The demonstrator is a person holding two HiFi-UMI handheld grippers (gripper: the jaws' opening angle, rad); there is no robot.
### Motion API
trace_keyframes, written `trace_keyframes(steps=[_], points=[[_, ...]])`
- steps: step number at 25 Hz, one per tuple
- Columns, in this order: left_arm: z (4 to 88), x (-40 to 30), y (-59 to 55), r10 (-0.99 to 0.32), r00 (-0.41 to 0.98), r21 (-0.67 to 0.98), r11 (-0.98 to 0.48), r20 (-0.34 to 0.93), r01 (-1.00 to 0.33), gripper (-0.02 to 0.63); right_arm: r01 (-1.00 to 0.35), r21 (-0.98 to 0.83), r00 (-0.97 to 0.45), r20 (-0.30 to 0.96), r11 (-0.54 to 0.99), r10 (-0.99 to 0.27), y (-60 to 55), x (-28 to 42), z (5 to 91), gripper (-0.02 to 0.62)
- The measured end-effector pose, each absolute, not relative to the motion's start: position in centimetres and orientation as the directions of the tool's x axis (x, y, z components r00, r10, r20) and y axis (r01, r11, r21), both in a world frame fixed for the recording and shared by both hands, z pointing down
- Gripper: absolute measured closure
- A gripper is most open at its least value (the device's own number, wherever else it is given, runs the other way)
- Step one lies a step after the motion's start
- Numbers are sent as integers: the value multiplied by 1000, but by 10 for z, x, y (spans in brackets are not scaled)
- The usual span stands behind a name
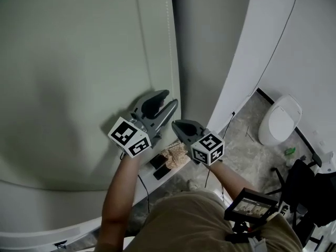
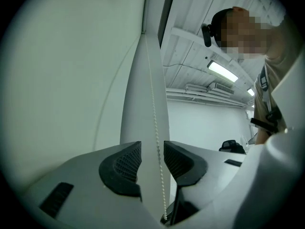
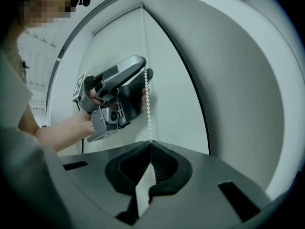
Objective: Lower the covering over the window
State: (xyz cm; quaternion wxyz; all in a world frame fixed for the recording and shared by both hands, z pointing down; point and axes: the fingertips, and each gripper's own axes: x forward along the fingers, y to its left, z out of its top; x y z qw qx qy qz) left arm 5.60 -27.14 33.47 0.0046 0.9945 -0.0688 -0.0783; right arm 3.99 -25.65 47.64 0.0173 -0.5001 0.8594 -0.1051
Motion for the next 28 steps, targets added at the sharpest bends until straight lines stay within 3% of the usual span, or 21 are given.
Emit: trace_keyframes(steps=[1, 3, 4, 10, 14, 17, 23, 28], points=[[337, 57, -272, -149, 977, 21, -989, -150, -147, 459, -855, -200, -500, 74, 479, -863, -256, 39, 476, 589], [337, 57, -273, -167, 974, 20, -986, -151, -165, 567, -853, -203, -503, 70, 482, -861, -257, 37, 475, 589], [337, 57, -273, -169, 974, 16, -986, -150, -168, 584, -852, -201, -505, 72, 484, -860, -258, 36, 474, 589], [352, 48, -279, -197, 972, 13, -980, -125, -197, 591, -828, -277, -538, 144, 488, -831, -259, 33, 487, 589], [355, 25, -286, -233, 957, 60, -972, -170, -226, 591, -821, -138, -570, 171, 553, -804, -251, 24, 480, 588], [357, 21, -279, -240, 956, 39, -971, -167, -237, 591, -803, -125, -593, 83, 582, -801, -246, 35, 450, 489], [380, 33, -265, -191, 976, 46, -981, -100, -187, 591, -787, -136, -586, -138, 601, -798, -250, 57, 340, 489], [412, 36, -245, -143, 986, 91, -987, -83, -135, 591, -778, -73, -611, -138, 624, -779, -243, 52, 321, 489]])
